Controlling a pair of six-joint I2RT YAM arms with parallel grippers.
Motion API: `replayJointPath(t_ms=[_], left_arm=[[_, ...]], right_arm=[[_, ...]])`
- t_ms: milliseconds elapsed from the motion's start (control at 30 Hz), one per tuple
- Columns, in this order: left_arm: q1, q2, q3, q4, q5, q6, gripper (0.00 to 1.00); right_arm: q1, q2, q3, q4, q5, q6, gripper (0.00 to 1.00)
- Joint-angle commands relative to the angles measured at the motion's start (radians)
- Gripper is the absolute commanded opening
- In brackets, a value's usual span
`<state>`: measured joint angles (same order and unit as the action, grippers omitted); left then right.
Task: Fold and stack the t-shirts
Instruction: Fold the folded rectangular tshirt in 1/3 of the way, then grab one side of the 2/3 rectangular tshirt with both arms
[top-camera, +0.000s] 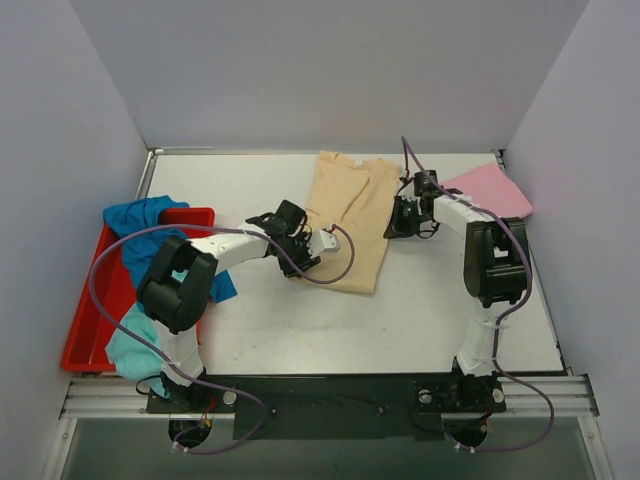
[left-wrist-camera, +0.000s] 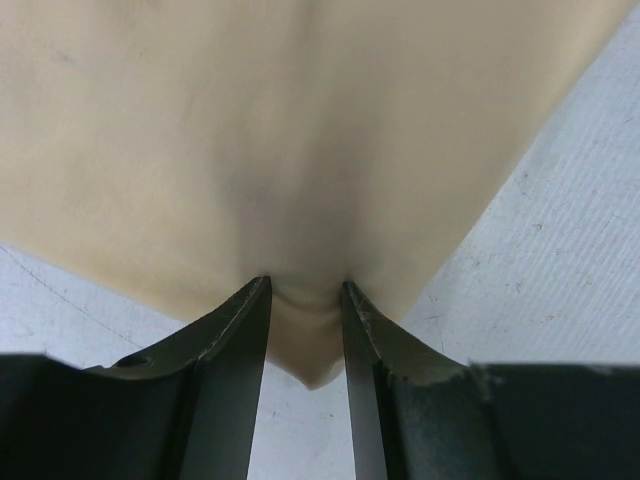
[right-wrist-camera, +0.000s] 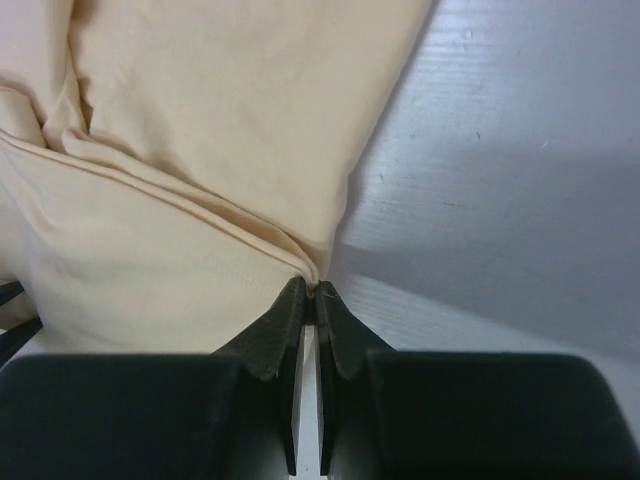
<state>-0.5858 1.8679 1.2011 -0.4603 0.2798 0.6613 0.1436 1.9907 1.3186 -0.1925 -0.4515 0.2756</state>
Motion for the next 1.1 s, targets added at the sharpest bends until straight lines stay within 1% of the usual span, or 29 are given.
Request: replayJointPath(t_ms=[0, 200, 267, 300, 367, 400, 433, 533, 567, 600, 633, 667, 700, 733, 767, 800, 833, 867, 900, 933, 1067], left_arm=[[-0.017, 0.01, -0.021, -0.018, -0.001, 0.017, 0.44], [-0.022, 0.007, -0.014, -0.043, 0.01, 0.02, 0.45], [-0.023, -0.003, -0.009, -0.06, 0.018, 0.021, 0.45], [-0.025, -0.015, -0.008, -0.066, 0.022, 0.023, 0.45], [-0.032, -0.047, -0.003, -0.077, 0.033, 0.029, 0.45], [-0.034, -0.061, -0.002, -0.08, 0.038, 0.026, 0.45], [-0.034, -0.082, 0.005, -0.083, 0.044, 0.023, 0.45], [-0.034, -0.131, 0.028, -0.119, 0.085, 0.015, 0.46], [-0.032, -0.154, 0.031, -0.126, 0.097, 0.006, 0.46], [-0.031, -0.179, 0.035, -0.138, 0.12, 0.003, 0.46], [-0.029, -0.19, 0.035, -0.141, 0.134, 0.001, 0.46], [-0.022, -0.209, 0.032, -0.135, 0.157, -0.005, 0.46], [-0.013, -0.216, 0.028, -0.127, 0.17, -0.032, 0.46], [0.003, -0.223, 0.022, -0.109, 0.194, -0.043, 0.46], [0.009, -0.222, 0.017, -0.1, 0.197, -0.072, 0.45], [0.021, -0.214, 0.008, -0.074, 0.194, -0.084, 0.44], [0.027, -0.205, 0.002, -0.06, 0.188, -0.101, 0.41], [0.041, -0.19, -0.009, -0.029, 0.176, -0.109, 0.4], [0.047, -0.182, -0.015, 0.009, 0.167, -0.124, 0.39], [0.056, -0.159, -0.024, 0.021, 0.151, -0.126, 0.38], [0.057, -0.093, -0.035, 0.048, 0.118, -0.108, 0.38]], right_arm=[[-0.007, -0.029, 0.077, -0.035, 0.043, -0.038, 0.0], [-0.013, 0.023, 0.108, -0.024, 0.043, -0.042, 0.0], [-0.024, 0.046, 0.117, -0.033, 0.045, -0.036, 0.1], [-0.038, 0.057, 0.128, -0.044, 0.018, -0.038, 0.17], [-0.044, 0.054, 0.146, -0.05, 0.013, -0.056, 0.23], [-0.044, 0.05, 0.16, -0.064, 0.022, -0.073, 0.29], [-0.045, 0.04, 0.192, -0.103, 0.031, -0.091, 0.3], [-0.044, -0.016, 0.218, -0.165, 0.059, -0.115, 0.31], [-0.041, -0.067, 0.202, -0.168, 0.063, -0.113, 0.3], [-0.027, -0.094, 0.185, -0.165, 0.069, -0.108, 0.25], [-0.015, -0.159, 0.138, -0.162, 0.08, -0.098, 0.22], [0.019, -0.19, 0.111, -0.142, 0.083, -0.09, 0.12], [0.039, -0.252, 0.035, -0.128, 0.07, -0.072, 0.07], [0.086, -0.282, -0.007, -0.104, 0.057, -0.064, 0.0], [0.108, -0.317, -0.077, -0.094, 0.009, -0.04, 0.0], [0.146, -0.344, -0.108, -0.061, -0.019, -0.023, 0.0], [0.163, -0.354, -0.187, -0.032, -0.08, 0.026, 0.0], [0.189, -0.368, -0.223, 0.031, -0.099, 0.049, 0.0], [0.203, -0.368, -0.295, 0.059, -0.127, 0.095, 0.0], [0.223, -0.357, -0.346, 0.1, -0.137, 0.109, 0.0], [0.231, -0.302, -0.426, 0.142, -0.13, 0.137, 0.0]])
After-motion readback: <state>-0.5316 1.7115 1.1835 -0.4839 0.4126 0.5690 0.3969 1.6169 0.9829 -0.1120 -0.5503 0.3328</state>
